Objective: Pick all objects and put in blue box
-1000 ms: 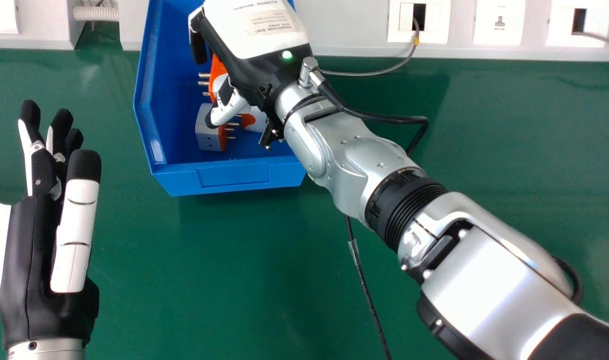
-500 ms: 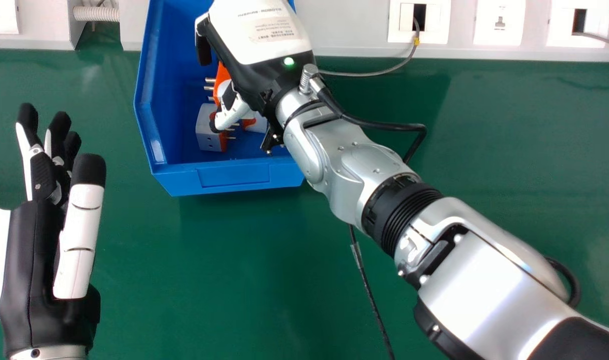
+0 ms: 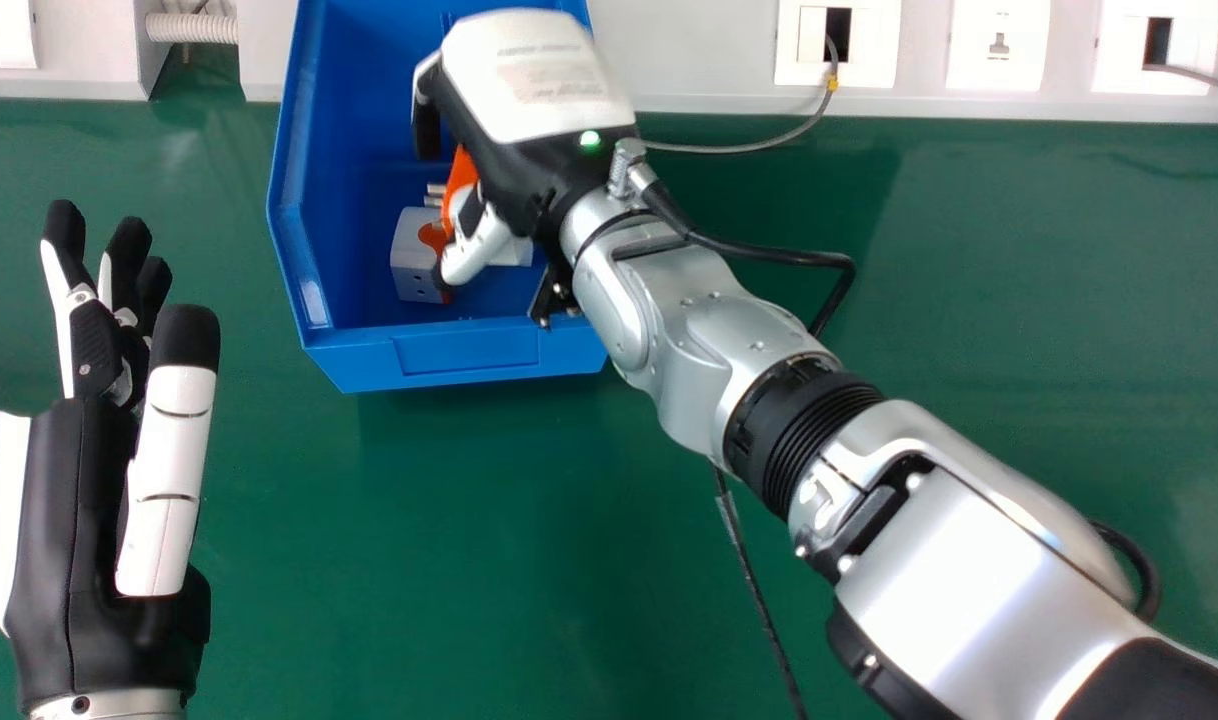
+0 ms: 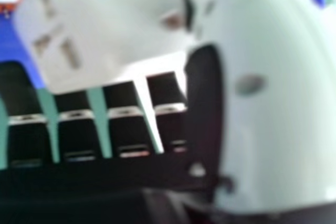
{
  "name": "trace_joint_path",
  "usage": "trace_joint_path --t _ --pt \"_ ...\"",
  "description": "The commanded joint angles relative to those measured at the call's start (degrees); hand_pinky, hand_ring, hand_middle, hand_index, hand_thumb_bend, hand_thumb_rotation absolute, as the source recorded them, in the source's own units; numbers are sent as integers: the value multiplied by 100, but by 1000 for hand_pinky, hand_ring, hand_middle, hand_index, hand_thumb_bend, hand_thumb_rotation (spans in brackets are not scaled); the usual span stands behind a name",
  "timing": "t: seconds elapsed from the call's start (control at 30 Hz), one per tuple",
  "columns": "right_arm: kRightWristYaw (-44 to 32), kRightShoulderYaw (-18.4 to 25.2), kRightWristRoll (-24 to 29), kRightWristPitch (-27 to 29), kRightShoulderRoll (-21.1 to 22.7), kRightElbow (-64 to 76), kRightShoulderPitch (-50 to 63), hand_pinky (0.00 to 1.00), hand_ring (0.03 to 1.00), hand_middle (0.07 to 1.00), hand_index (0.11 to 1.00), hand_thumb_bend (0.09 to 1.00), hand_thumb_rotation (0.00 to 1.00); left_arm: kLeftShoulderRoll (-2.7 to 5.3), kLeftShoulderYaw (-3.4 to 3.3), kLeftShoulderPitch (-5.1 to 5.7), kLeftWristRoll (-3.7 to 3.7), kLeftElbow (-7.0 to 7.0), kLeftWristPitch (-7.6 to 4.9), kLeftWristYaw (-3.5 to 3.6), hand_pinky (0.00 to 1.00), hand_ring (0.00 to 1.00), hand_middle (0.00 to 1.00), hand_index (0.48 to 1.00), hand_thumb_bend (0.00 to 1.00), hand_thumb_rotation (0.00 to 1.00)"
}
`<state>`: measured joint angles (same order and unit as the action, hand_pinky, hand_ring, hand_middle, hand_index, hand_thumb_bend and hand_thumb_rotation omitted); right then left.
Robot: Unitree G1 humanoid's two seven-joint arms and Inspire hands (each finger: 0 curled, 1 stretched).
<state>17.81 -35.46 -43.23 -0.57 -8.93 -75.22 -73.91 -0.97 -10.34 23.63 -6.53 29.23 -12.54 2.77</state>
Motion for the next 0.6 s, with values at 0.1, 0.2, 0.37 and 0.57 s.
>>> trace_joint_path --t 0.1,0.2,0.37,0.57 --pt "121 -45 -56 -24 41 112 -130 813 929 982 958 503 616 -24 43 -83 154 38 -63 -40 1000 1000 1000 1000 740 841" --pt "50 -31 -29 -3 67 129 -121 813 932 988 962 494 614 -43 49 -116 157 26 -50 -34 1000 1000 1000 1000 740 839" --pt "50 -11 -9 -57 61 123 -119 828 949 999 973 489 590 -16 58 -134 212 10 -37 -81 1000 1000 1000 1000 768 842" --pt "206 35 41 -27 43 154 -75 803 932 983 955 492 536 -13 55 -173 205 -60 -81 -70 1000 1000 1000 1000 798 840"
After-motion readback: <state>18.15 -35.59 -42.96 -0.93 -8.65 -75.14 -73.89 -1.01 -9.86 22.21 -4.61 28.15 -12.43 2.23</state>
